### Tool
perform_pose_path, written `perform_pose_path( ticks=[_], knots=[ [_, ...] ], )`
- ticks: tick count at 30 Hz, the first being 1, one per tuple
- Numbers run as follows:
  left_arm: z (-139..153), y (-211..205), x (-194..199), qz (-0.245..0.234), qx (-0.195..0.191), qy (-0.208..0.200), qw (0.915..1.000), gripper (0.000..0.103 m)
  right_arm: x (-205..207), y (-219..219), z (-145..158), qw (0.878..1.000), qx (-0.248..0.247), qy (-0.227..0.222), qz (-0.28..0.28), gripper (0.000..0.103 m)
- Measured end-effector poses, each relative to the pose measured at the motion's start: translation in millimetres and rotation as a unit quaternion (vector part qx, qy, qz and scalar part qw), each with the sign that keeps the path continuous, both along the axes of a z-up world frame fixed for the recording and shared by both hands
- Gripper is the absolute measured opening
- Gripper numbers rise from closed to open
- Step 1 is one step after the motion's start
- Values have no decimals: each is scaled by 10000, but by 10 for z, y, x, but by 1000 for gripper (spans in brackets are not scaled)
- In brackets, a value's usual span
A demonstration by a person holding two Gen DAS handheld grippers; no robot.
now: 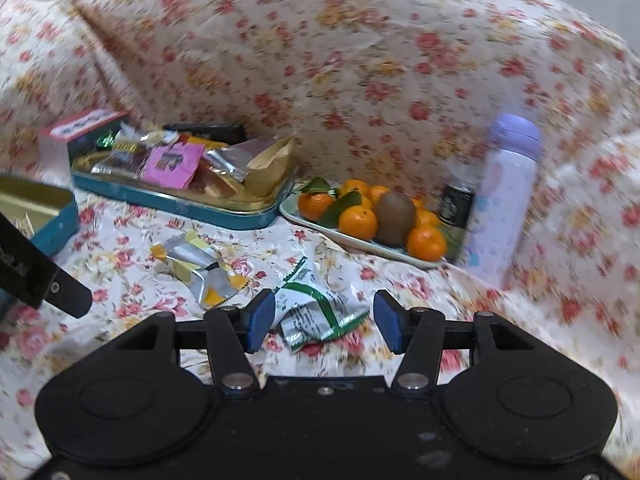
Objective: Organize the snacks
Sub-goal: 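Move both open grippers away from the tray toward the loose packets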
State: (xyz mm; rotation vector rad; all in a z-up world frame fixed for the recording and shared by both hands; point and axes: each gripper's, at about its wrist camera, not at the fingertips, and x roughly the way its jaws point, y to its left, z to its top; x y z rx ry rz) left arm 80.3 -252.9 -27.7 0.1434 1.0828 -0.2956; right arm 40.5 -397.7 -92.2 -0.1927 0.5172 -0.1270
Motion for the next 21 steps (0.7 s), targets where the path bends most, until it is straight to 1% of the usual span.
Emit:
perform_pose_path(
  ticks=[3, 8, 10, 11, 12, 14, 16, 19, 21],
  knots=[
    [-39, -16, 47, 18, -5, 71, 10000, 44, 102, -41, -23, 9998, -112, 9, 173, 56],
    [-103, -34, 125, 71, 28, 176, 9998, 44, 258, -56, -90, 9985, -104, 117, 531, 56],
    [-113, -30, 141, 86, 45, 179, 9998, 44, 319, -46, -125, 9984, -106, 205, 517, 56],
    [-117, -25, 148, 100, 55, 176, 9998, 44, 328, -48, -129, 9990, -39, 231, 390, 56],
    [-119, -17, 155, 115, 50, 172, 9998, 44, 328, -69, -118, 9995, 124, 243, 182, 56],
    [-129, -2, 174, 138, 38, 178, 9997, 44, 313, -146, -68, 9960, 790, 215, -352, 58],
    [-145, 3, 190, 143, 65, 176, 9997, 44, 281, -215, -51, 9856, 1484, 220, -776, 61],
    [-157, 17, 189, 134, 124, 126, 9998, 44, 262, -233, -71, 9713, 2073, 202, -1149, 62],
    [-154, 30, 178, 126, 132, 100, 9998, 44, 299, -213, -96, 9659, 2223, 198, -1316, 64]
  ],
)
